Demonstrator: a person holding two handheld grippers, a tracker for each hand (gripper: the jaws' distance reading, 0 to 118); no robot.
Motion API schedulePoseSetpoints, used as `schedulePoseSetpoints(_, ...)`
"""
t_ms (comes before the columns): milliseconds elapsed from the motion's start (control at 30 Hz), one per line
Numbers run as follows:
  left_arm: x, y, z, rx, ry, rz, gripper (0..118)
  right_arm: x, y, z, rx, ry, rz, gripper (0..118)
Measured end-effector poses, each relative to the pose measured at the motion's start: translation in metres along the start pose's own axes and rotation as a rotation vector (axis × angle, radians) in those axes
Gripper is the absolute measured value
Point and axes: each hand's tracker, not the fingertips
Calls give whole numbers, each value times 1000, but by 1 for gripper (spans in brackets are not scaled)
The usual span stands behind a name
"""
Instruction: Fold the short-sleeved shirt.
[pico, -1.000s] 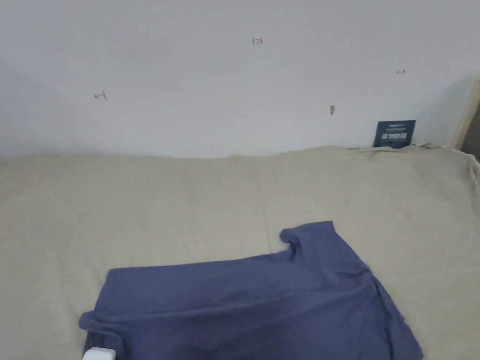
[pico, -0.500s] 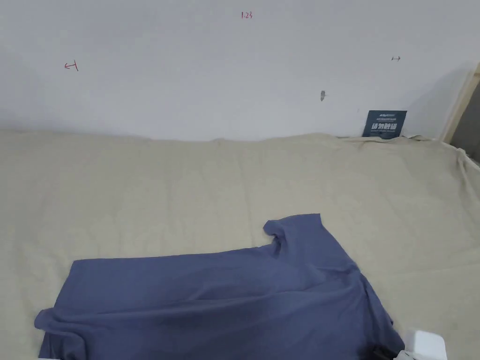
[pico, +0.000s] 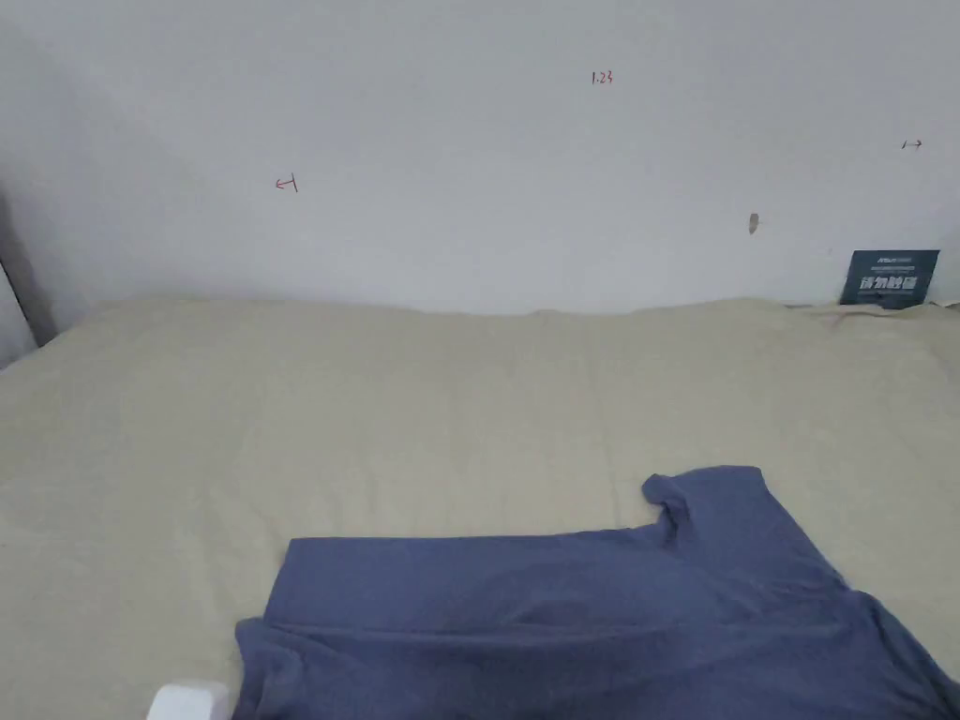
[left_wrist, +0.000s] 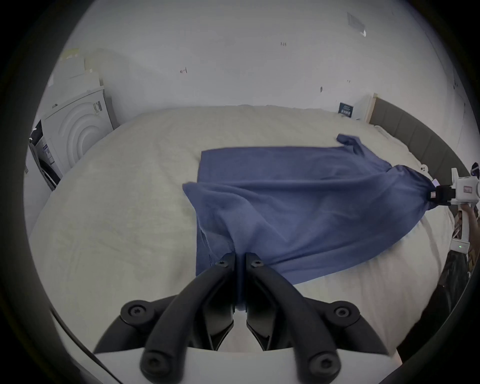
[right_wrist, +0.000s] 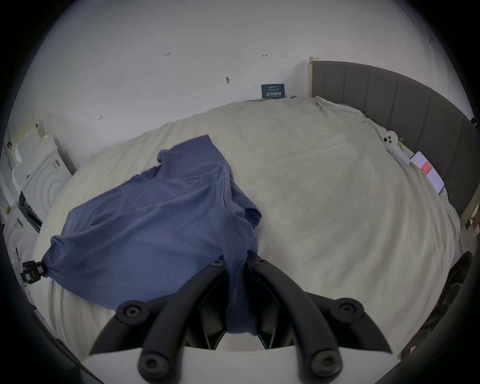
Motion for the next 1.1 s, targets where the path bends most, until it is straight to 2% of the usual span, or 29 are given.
schedulePoseSetpoints(167,-13,-39,56,-7,1,33,4,6,-31,47,-3,7,29,7)
schedulePoseSetpoints(233,-18,-66,78,-37,58,16,3,10,-51,64,-17,-17,55,7)
schedulePoseSetpoints(300,-28,-93,96,-41,41,63,2,15,-78,80,-18,15,71,7)
schedulePoseSetpoints(367,-33,-109,107,-39,-19,138,2,13,-95,86,-23,27,89,7)
schedulePoseSetpoints(400,-32,-116,111,-16,-10,135,2,11,-100,84,-56,12,110,7)
schedulePoseSetpoints(467,-28,-121,113,-16,2,126,2,13,-109,79,-42,-1,99,8)
schedulePoseSetpoints(500,-24,-122,115,-9,6,130,4,13,-112,75,-43,-8,103,16)
schedulePoseSetpoints(533,-22,-124,116,18,-4,127,8,14,-112,69,-47,-26,109,31)
schedulePoseSetpoints(600,-17,-122,119,46,-10,119,32,9,-114,75,11,-109,177,75)
schedulePoseSetpoints(633,-14,-121,121,80,-15,106,32,6,-115,81,61,-139,214,75)
schedulePoseSetpoints(667,-11,-118,125,109,-14,98,37,2,-113,94,99,-149,231,79)
schedulePoseSetpoints(700,-7,-113,131,138,-2,77,49,-1,-111,106,134,-152,237,88)
schedulePoseSetpoints(733,-3,-109,138,185,4,50,55,-4,-109,120,188,-126,244,89)
schedulePoseSetpoints(767,1,-103,146,244,7,31,56,-8,-105,136,237,-80,268,89)
schedulePoseSetpoints(800,6,-94,155,268,8,12,57,-11,-101,153,286,-78,279,89)
schedulePoseSetpoints(900,23,-70,190,389,33,-36,63,-26,-95,201,415,-39,249,89)
schedulePoseSetpoints(967,32,-57,213,416,10,-28,63,-37,-93,221,402,-4,159,89)
schedulePoseSetpoints(1033,43,-53,233,458,-13,-31,63,-47,-99,239,386,106,104,89)
schedulePoseSetpoints(1100,59,-57,249,468,-5,-42,63,-63,-112,253,400,117,38,88)
